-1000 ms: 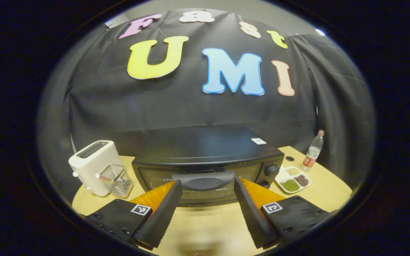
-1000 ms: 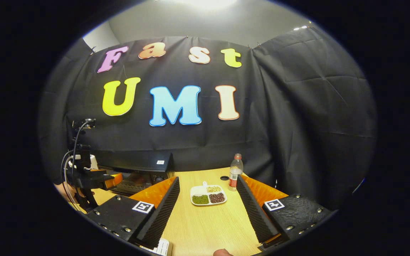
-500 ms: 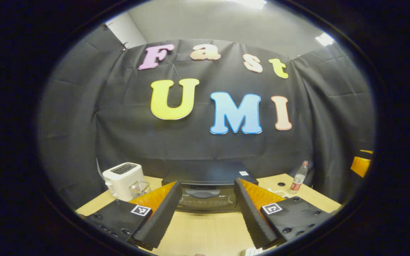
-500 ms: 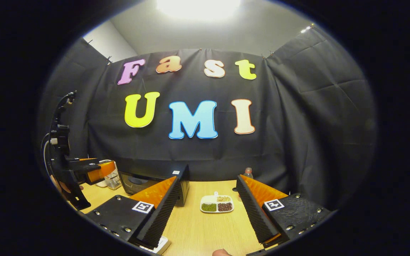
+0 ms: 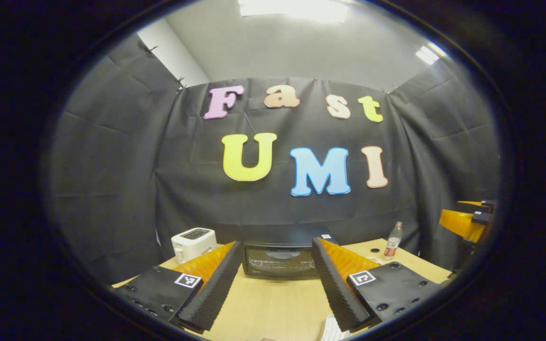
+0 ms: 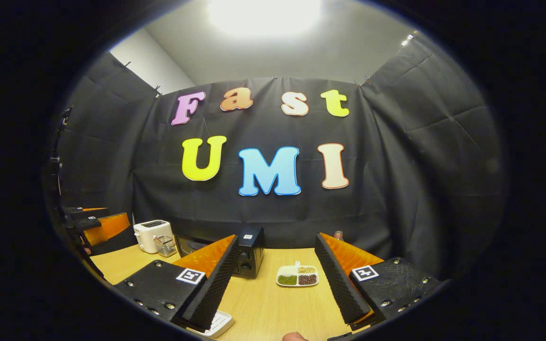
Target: Open the electric oven with the left hand, put the food in, and close the electric oven.
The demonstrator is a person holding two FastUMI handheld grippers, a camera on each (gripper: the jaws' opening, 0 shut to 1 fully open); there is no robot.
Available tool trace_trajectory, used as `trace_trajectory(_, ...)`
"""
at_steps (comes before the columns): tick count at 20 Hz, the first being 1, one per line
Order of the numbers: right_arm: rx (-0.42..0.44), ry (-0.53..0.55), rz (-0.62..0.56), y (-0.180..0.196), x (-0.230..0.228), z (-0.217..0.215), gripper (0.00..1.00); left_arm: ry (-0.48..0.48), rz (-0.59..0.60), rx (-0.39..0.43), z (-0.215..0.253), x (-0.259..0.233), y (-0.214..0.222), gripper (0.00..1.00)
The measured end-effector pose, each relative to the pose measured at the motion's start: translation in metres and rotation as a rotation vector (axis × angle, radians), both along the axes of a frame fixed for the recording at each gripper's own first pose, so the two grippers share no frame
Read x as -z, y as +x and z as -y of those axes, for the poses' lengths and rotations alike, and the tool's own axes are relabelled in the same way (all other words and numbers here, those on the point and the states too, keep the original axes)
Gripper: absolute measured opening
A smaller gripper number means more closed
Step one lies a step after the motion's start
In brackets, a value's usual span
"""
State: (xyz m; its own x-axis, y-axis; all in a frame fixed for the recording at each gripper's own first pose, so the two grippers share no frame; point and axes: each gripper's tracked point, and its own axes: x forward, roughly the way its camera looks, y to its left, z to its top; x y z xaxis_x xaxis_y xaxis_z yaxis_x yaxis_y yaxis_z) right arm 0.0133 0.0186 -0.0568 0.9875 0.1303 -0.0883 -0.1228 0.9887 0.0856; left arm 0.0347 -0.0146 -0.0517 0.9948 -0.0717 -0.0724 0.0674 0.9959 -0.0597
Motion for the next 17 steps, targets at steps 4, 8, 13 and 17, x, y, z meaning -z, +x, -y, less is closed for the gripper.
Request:
trace_trajectory(4,0.003,-0.009,-0.002,-0.007,0.005,-0.01,0.98,0.005,0.021,-0.024,-0.022,-0.002,-0.027,0.99)
trace_trajectory(8,0.023,0.017,-0.01,-0.018,0.004,-0.02,0.98,-0.005,0.031,-0.047,-0.044,-0.011,-0.041,1.0)
trace_trajectory(13,0.023,0.034,0.014,-0.02,-0.01,-0.033,0.98,0.013,0.056,-0.093,-0.074,-0.02,-0.047,0.97)
trace_trajectory(17,0.013,0.033,0.03,-0.021,-0.019,-0.041,0.98,0.006,0.063,-0.115,-0.089,-0.024,-0.057,0.97)
